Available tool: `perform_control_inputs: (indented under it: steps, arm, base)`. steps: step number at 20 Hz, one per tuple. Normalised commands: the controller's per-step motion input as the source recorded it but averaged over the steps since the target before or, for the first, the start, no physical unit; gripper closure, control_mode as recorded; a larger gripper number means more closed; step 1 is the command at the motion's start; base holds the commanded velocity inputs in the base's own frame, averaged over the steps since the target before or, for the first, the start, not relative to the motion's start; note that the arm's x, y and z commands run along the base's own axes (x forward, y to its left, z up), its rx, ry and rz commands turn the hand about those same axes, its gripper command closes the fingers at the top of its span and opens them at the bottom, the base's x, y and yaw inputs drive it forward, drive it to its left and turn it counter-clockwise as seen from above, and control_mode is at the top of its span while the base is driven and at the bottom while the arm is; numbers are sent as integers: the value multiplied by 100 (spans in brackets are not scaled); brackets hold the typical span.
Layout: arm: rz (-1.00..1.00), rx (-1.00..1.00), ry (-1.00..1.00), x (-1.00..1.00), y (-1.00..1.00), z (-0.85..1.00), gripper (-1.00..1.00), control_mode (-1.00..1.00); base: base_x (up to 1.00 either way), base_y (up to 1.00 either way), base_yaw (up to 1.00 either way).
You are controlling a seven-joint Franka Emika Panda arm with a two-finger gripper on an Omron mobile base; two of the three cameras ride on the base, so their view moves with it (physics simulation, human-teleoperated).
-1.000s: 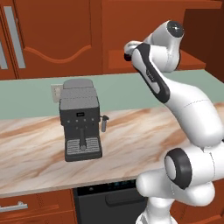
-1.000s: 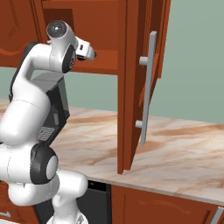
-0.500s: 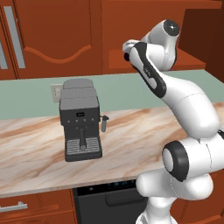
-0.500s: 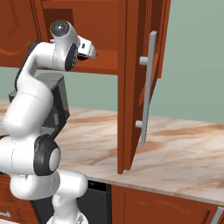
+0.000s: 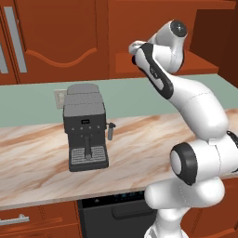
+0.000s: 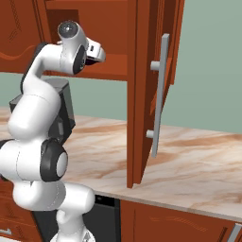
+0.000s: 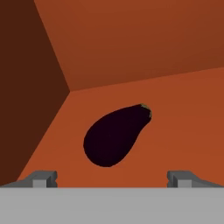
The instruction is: Pick the eggplants from the cabinet and place them in one bowl. Pick the potato from the sink and place it in the other bowl.
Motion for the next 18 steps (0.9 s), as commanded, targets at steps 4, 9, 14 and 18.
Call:
perform_control_inputs:
  steps: [4,9,14,18]
  arm:
    - [-1,1,0,17,0,0,-100,-100]
    - [-2,1,0,14,0,-2,-100,-100]
    - [-3,2,0,12,0,-4,-100,-100]
    - [-3,1,0,12,1,-6,-100,-100]
  base:
    - [0,0,0]
    - [0,0,0]
    - [0,0,0]
    - [0,0,0]
